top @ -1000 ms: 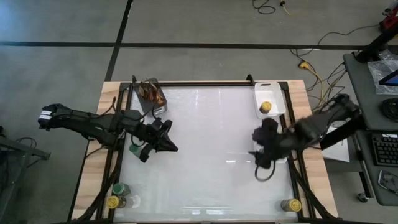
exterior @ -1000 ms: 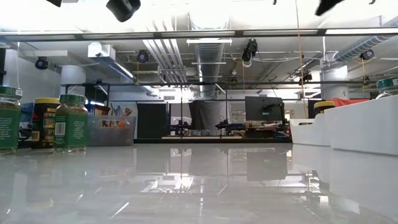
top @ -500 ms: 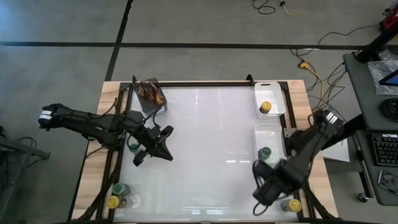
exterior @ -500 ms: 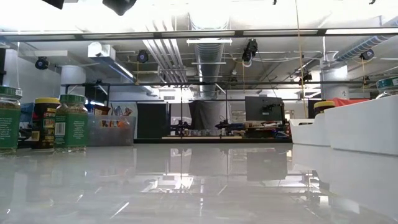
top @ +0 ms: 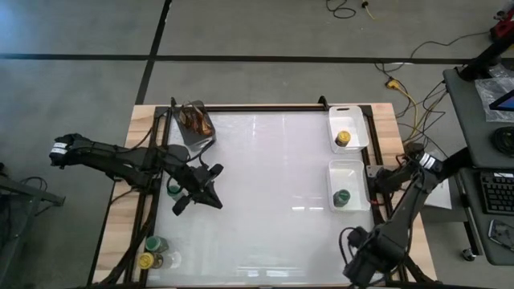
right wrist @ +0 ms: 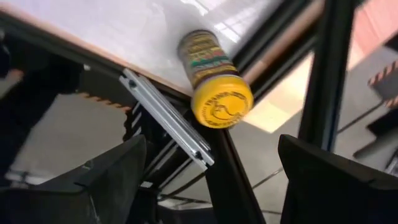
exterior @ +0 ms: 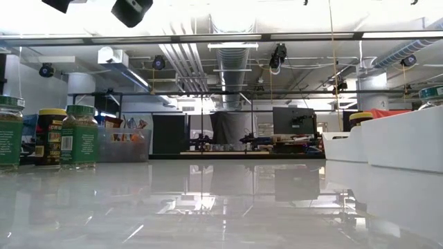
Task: Sort spices by type
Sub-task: Put the yellow seasoning bottle into the top white bin
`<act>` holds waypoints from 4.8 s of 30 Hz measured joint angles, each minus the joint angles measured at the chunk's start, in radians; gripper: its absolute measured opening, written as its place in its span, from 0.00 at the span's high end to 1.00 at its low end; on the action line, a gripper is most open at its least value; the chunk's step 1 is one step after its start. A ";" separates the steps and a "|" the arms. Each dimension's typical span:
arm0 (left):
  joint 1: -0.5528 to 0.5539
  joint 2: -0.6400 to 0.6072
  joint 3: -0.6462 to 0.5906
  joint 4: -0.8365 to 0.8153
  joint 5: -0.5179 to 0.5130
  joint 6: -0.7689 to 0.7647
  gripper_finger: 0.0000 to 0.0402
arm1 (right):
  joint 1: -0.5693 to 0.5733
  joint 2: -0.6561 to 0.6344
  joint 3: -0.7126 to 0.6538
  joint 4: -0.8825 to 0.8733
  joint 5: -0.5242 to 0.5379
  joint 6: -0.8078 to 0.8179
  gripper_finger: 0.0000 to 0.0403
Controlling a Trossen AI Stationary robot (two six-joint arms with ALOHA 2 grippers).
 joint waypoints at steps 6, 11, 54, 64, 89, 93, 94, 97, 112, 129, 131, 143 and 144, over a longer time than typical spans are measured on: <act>0.000 0.000 0.000 0.002 0.000 0.029 1.00 | 0.024 -0.006 -0.033 0.017 -0.003 0.047 0.11; 0.000 0.000 0.000 0.003 -0.001 0.030 1.00 | 0.022 0.003 -0.076 0.080 -0.002 -0.066 0.11; 0.000 0.000 0.000 -0.002 -0.001 0.021 1.00 | 0.014 -0.006 -0.364 0.388 -0.200 -0.406 0.45; 0.000 0.000 0.000 -0.001 -0.001 0.025 1.00 | -0.056 0.003 -0.174 0.207 -0.056 -0.532 0.45; -0.007 0.001 0.000 0.003 -0.001 0.021 1.00 | -0.201 0.312 0.186 -0.143 0.310 -1.364 0.44; -0.007 0.002 0.000 0.003 -0.001 0.021 1.00 | -0.201 0.260 0.126 -0.140 0.316 -1.365 0.45; -0.007 0.002 0.000 0.002 -0.001 0.021 1.00 | -0.200 0.241 0.100 -0.141 0.315 -1.365 0.44; -0.007 0.003 0.000 0.004 -0.001 0.021 1.00 | -0.196 0.195 0.014 -0.144 0.309 -1.360 0.44; -0.007 0.004 0.000 0.004 -0.001 0.021 1.00 | -0.189 0.138 -0.113 -0.138 0.276 -1.430 0.44; -0.010 0.004 0.000 0.007 -0.001 0.021 1.00 | -0.190 0.138 -0.179 -0.132 0.275 -1.421 0.36; -0.010 0.004 0.000 0.007 -0.001 0.021 1.00 | -0.190 0.138 -0.181 -0.133 0.276 -1.416 0.34; -0.012 0.004 0.000 0.020 -0.001 0.017 1.00 | -0.189 0.137 -0.104 -0.143 0.305 -1.301 0.15; -0.012 0.004 0.000 0.020 -0.001 0.017 1.00 | -0.189 0.137 -0.090 -0.142 0.305 -1.287 0.14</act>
